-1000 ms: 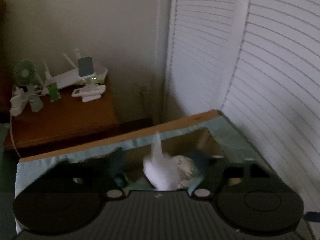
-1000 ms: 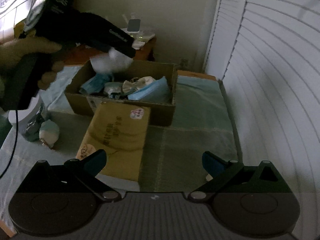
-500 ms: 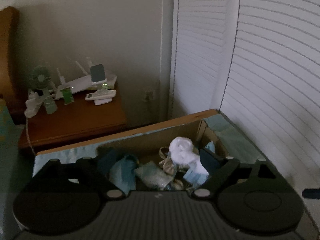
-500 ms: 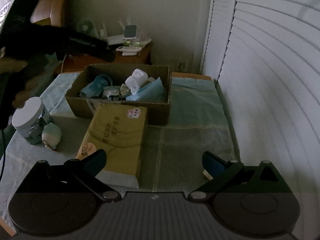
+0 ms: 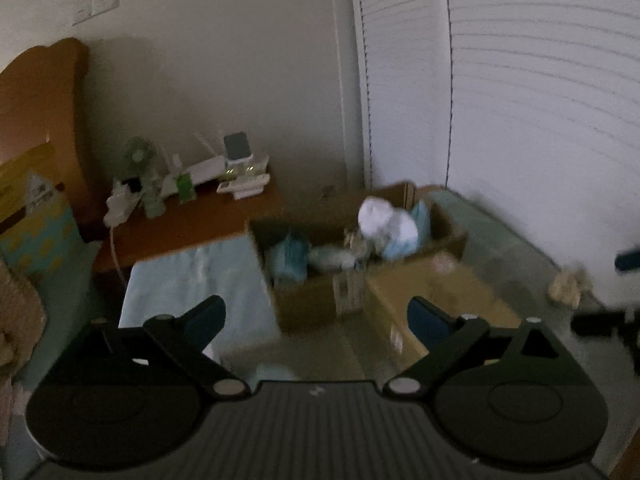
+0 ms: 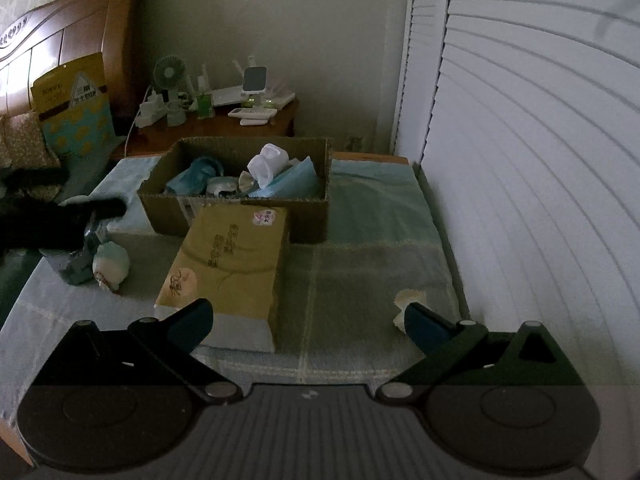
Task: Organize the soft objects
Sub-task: 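Move the left gripper to the white-and-blue round plush while the right approaches the cream cloth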
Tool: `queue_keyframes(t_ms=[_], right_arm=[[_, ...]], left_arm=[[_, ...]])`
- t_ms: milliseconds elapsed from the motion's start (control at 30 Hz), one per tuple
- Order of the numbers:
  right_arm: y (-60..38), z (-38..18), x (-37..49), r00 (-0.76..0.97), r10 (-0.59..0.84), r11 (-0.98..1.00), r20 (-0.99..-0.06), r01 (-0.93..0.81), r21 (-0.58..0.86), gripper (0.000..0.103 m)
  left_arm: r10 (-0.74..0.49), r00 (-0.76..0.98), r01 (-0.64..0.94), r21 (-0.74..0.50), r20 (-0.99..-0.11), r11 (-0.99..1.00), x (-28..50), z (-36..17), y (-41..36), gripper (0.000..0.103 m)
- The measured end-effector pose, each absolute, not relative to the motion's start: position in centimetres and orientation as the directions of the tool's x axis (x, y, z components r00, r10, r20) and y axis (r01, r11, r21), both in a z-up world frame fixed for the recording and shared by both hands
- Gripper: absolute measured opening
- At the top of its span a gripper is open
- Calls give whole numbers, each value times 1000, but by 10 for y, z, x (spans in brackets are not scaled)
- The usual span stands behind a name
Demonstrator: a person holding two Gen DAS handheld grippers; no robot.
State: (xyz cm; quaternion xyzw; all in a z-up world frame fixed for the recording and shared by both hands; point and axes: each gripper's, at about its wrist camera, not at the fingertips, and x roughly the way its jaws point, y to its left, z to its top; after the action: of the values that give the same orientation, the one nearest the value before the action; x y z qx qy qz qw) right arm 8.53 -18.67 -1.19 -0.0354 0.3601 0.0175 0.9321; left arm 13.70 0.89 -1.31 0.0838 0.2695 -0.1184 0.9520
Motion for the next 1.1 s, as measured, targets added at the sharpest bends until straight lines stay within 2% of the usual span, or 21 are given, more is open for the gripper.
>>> queue_keyframes(t_ms=[333,433,500,633,800,933,1033,1100], right_arm=[[-200,-37,74,734,-10,997,-679,-43,-60,103],[-205,-51,74,722,-26,997,-691,-34,-74,103],[-208,-63,75,704,-36,996,-709,-28,-79,103],[-213,-83,77,667,-55,996,-743,-17,-89,103],[-215,-98,77,643,-56,996,-764,-22,-92,103],[-216,-105,79,631,-50,996,-774,-30,-89,103],[-216,-108,79,632,-40,996,-774,-33,-79,103],[-216,-109,79,636,-36,996,-771,-39,-79,103]], left_arm=[[-106,812,179,72,-574,981,117,-67,11,94],[-76,820,156,94,-567,983,120,-75,10,87],[-75,816,153,89,-574,984,123,-80,10,75],[-39,815,120,101,-578,988,132,-88,11,72],[-22,813,97,97,-581,991,142,-93,14,61],[-1,815,70,96,-580,993,147,-96,17,57],[11,816,54,95,-578,994,150,-96,19,52],[14,817,48,92,-576,995,151,-96,20,43]])
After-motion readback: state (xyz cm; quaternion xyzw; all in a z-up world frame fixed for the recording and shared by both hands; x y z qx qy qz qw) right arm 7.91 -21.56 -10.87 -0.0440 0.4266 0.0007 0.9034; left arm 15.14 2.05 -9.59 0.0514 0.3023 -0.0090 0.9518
